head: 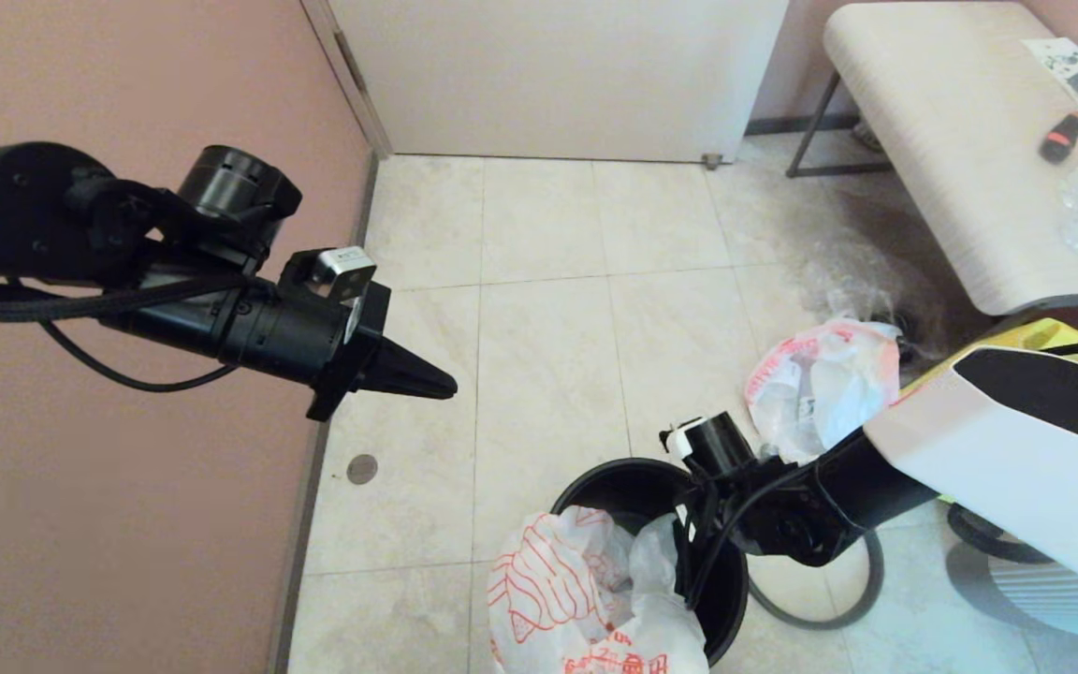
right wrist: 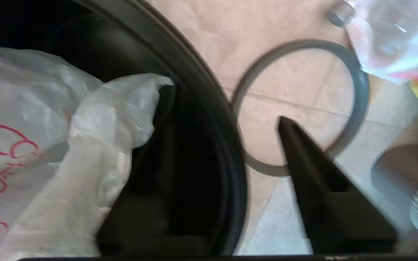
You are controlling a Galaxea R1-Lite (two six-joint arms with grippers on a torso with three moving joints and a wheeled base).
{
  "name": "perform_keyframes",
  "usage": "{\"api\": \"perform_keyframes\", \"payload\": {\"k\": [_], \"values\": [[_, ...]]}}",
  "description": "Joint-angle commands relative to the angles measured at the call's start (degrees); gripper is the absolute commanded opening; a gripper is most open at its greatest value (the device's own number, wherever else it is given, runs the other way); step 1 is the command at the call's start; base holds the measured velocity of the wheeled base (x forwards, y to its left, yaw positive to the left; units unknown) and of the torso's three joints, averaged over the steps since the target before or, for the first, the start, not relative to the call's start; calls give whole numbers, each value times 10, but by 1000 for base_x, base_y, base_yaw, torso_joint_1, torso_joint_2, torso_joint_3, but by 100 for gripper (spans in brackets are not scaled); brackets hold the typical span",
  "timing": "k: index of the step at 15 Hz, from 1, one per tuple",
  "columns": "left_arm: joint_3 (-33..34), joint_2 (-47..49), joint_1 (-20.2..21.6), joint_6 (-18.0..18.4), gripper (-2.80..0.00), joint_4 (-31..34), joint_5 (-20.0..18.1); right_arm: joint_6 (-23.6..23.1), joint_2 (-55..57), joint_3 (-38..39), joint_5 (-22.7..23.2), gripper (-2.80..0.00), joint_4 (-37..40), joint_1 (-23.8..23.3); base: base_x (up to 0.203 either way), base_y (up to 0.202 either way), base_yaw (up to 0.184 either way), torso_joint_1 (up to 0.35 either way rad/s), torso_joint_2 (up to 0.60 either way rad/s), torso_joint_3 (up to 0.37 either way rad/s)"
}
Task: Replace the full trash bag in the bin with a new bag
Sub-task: Put the new garbage bag on the trash can
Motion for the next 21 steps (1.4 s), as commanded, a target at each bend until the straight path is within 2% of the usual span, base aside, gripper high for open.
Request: {"api": "perform_keyframes", "payload": {"k": [1, 8, 13, 16, 21], "values": [[0, 3, 0, -2, -280, 2, -2, -1, 14, -7, 0, -280, -1, 0, 0, 0, 0, 0, 0, 0], [0, 4, 0, -2, -280, 2, -1, -12, 15, -43, 19, -280, 3, 0, 0, 0, 0, 0, 0, 0], [-1, 13, 0, -2, -280, 1, 8, -14, 36, -128, 21, -280, 3, 5, 0, 0, 0, 0, 0, 0], [-1, 17, 0, -2, -280, 1, 8, -25, 65, -206, 20, -280, 5, 3, 0, 0, 0, 0, 0, 0], [-4, 20, 0, -2, -280, 2, 9, -33, 108, -307, 21, -280, 58, 2, 0, 0, 0, 0, 0, 0]]}}
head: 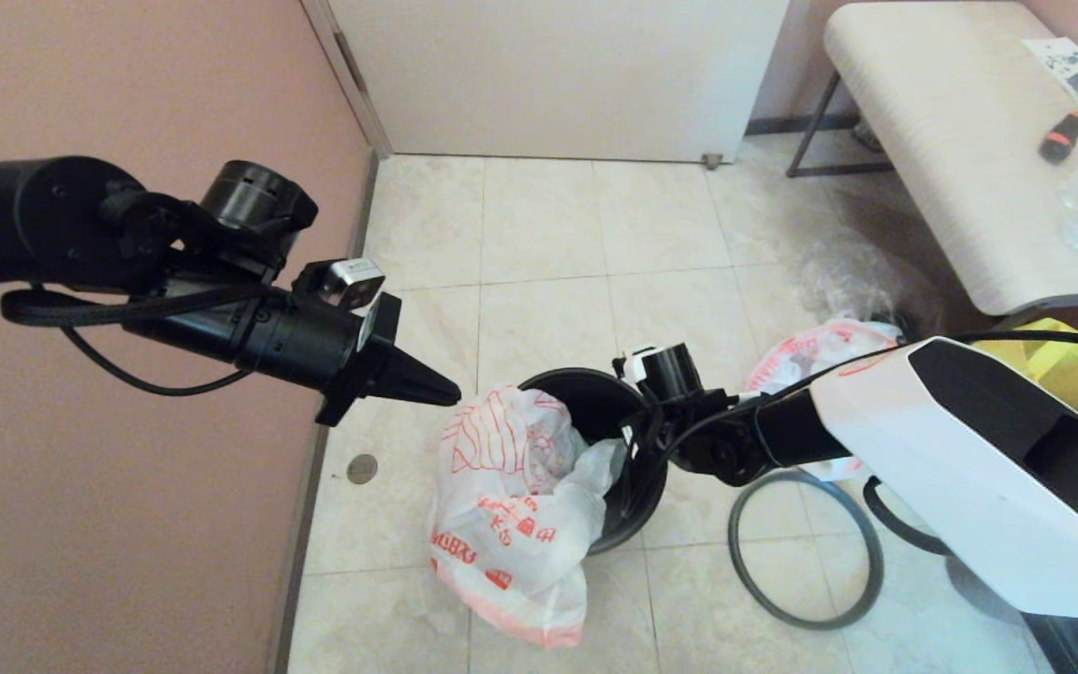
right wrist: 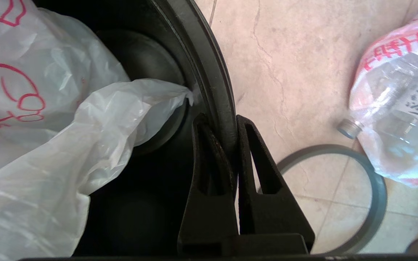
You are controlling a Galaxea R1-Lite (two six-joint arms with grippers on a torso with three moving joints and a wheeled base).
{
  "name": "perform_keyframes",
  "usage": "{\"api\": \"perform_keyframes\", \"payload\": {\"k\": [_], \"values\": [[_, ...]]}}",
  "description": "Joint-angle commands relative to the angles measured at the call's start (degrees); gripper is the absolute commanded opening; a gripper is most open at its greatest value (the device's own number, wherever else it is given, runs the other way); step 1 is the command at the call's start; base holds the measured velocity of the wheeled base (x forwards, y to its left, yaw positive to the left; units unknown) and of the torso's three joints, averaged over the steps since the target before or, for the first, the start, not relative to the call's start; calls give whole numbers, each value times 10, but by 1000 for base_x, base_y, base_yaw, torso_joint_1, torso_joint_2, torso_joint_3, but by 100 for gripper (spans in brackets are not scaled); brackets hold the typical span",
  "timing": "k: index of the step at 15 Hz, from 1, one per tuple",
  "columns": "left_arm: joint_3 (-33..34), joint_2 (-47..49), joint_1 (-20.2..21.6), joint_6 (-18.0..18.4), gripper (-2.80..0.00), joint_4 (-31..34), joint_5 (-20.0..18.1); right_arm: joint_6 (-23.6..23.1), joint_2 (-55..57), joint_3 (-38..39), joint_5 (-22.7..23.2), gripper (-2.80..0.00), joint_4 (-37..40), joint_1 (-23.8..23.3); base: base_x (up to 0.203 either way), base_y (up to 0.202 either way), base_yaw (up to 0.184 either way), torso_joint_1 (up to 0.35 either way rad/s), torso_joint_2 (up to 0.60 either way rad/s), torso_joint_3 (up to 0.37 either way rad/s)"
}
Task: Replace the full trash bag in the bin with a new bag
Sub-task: Put the new garbage bag on the trash can
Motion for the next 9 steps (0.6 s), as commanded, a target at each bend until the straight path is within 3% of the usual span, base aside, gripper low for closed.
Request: {"api": "perform_keyframes", "payload": {"k": [1, 2, 3, 6, 9], "values": [[-2, 2, 0, -2, -280, 3, -2, -1, 16, -14, -1, -280, 0, 0, 0, 0, 0, 0, 0, 0], [-2, 2, 0, -2, -280, 3, -2, -1, 19, -17, -1, -280, 0, 0, 0, 0, 0, 0, 0, 0], [-2, 1, 0, -2, -280, 3, -2, -1, 16, -18, -1, 0, 1, 0, 0, 0, 0, 0, 0, 0], [0, -2, 0, -2, -280, 3, -2, 13, -23, 8, -1, 0, 29, 11, 0, 0, 0, 0, 0, 0], [8, -4, -5, -2, -280, 5, -2, 44, -93, 95, -2, 0, 49, 26, 0, 0, 0, 0, 0, 0]]}}
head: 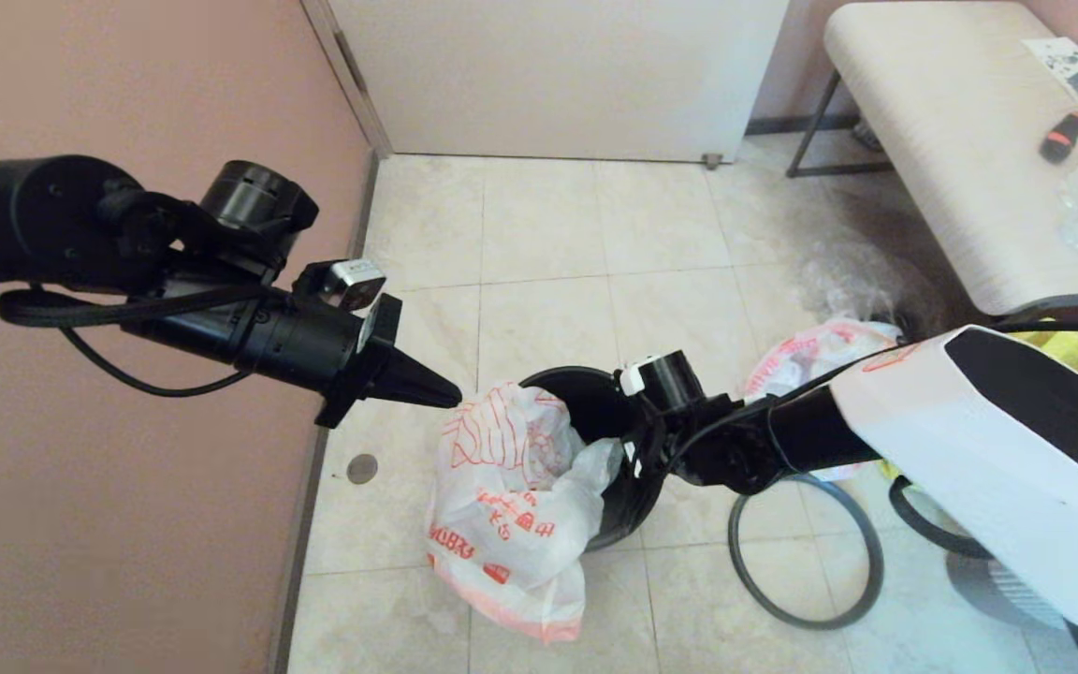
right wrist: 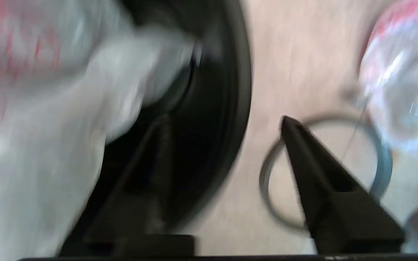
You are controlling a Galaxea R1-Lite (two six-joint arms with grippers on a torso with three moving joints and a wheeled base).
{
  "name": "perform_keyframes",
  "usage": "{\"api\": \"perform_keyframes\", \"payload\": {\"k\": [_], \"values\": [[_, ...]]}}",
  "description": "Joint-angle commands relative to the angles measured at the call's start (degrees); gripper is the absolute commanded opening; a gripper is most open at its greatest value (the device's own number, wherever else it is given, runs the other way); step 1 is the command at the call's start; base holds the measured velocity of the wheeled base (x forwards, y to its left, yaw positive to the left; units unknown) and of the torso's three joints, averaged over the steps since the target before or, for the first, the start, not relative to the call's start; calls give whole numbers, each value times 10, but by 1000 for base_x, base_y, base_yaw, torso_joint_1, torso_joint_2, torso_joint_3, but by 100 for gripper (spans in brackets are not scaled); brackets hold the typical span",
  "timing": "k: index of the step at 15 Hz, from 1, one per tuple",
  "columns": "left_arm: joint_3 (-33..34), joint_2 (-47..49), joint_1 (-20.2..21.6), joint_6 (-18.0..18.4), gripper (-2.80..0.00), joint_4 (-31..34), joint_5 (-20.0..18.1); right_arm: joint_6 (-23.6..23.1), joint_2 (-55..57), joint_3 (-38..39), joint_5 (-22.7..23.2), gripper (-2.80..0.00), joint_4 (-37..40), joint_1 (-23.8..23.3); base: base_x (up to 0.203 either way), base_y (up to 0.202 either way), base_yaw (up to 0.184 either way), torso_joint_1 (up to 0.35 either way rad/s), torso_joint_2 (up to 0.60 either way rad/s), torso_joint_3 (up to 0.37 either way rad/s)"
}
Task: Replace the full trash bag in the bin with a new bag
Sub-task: Put the new garbage bag on the trash can
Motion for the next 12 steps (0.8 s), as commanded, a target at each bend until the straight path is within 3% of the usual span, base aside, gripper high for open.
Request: {"api": "perform_keyframes", "payload": {"k": [1, 3, 4, 6, 8, 10, 12], "values": [[18, 0, -3, -2, -280, 2, -1, 8, -59, 64, -2, 0, 0, 10, 0, 0, 0, 0, 0, 0], [56, 8, -4, -2, -280, 0, 6, 23, -95, 162, -6, 0, -5, 23, 0, 0, 0, 0, 0, 0], [85, 10, -2, 1, -280, -5, 11, 31, -108, 209, -7, -280, -18, 28, 0, 0, 0, 0, 0, 0], [161, 10, 7, 10, -280, -45, 38, 47, -120, 281, -6, -280, -102, 38, 0, 0, 0, 0, 0, 0], [234, 12, 19, 44, -280, -99, 108, 105, -134, 307, 1, -280, -134, 45, 0, 0, 0, 0, 0, 0], [290, 31, 38, 85, -280, -169, 170, 150, -147, 309, 62, -280, -132, 46, 0, 0, 0, 0, 0, 0], [305, 66, 62, 95, -280, -206, 188, 184, -146, 309, 119, -280, -128, 46, 0, 0, 0, 0, 0, 0]]}}
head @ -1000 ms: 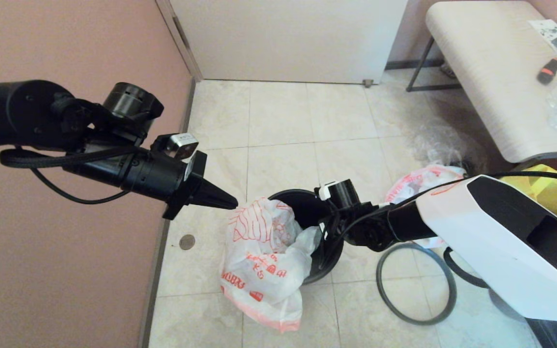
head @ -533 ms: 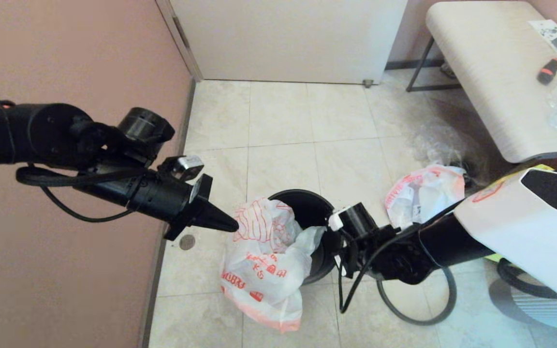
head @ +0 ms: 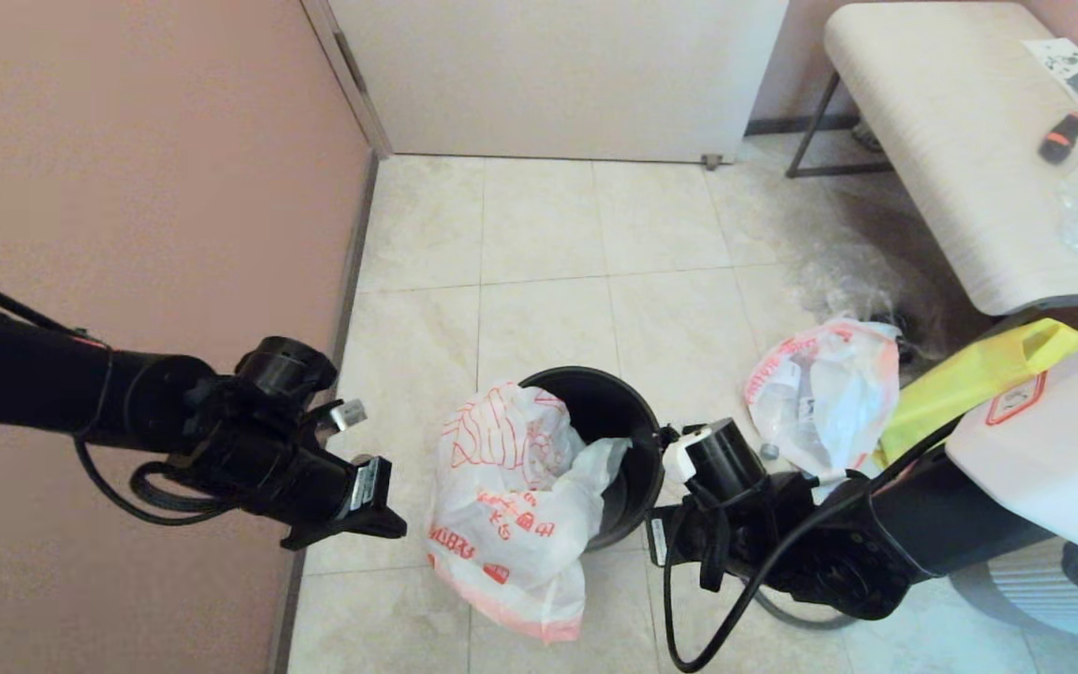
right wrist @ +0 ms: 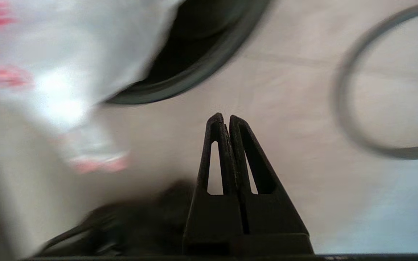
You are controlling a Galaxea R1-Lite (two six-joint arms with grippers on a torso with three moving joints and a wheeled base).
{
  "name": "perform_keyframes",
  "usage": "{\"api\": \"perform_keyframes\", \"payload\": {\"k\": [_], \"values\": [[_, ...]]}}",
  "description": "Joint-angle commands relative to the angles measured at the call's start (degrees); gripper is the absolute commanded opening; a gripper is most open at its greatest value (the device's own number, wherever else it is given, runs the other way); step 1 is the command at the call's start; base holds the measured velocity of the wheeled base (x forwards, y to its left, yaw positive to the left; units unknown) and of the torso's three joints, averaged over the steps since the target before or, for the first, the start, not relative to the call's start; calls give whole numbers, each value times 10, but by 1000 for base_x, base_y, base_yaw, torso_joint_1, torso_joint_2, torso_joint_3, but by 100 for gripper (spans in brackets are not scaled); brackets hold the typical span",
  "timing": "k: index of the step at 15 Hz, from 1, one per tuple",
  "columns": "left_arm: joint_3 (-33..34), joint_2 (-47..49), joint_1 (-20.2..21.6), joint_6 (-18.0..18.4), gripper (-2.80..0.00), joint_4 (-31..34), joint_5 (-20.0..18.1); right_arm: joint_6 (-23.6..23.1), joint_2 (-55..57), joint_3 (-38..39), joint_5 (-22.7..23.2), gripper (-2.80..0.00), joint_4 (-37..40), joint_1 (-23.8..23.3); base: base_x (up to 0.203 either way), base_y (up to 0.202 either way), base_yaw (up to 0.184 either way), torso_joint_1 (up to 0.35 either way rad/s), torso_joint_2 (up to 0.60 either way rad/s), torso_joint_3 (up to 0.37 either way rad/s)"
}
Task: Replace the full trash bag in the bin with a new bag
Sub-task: Put the new garbage bag on the trash can
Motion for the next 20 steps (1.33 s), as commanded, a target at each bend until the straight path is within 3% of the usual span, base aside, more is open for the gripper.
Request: {"api": "perform_keyframes", "payload": {"k": [1, 3, 8, 9, 10, 13, 15, 16, 18, 20], "values": [[12, 45, 23, 12, -280, -19, 1, 22, -4, 0, 45, -280, -2, 0, 0, 0, 0, 0, 0, 0], [12, 86, 37, 49, -280, -56, -8, 42, 8, 1, 95, -280, -5, -3, 0, 0, 0, 0, 0, 0], [-40, 215, 39, 64, -280, -81, 23, 42, 68, 12, 126, -280, -69, -11, 0, 0, 0, 0, 0, 0], [-49, 230, 36, 78, 0, -81, 34, 43, 79, 13, 128, -280, -89, -12, 0, 0, 0, 0, 0, 0], [-53, 235, 34, 98, 0, -82, 41, 45, 81, 15, 134, -280, -94, -12, 0, 0, 0, 0, 0, 0], [-46, 222, 0, 88, 0, -74, 38, 44, 76, 15, 150, -280, -95, -21, 0, 0, 0, 0, 0, 0], [-46, 211, -45, 15, 0, -66, 48, 45, 70, 17, 151, -280, -101, -23, 0, 0, 0, 0, 0, 0], [-50, 215, -63, -5, 0, -65, 74, 45, 66, 25, 152, -280, -121, -26, 0, 0, 0, 0, 0, 0], [-69, 245, -81, -24, 0, -66, 115, 45, 57, 51, 155, -280, -181, -29, 0, 0, 0, 0, 0, 0], [-71, 253, -84, -29, 0, -69, 119, 45, 44, 59, 156, -280, -198, -36, 0, 0, 0, 0, 0, 0]]}}
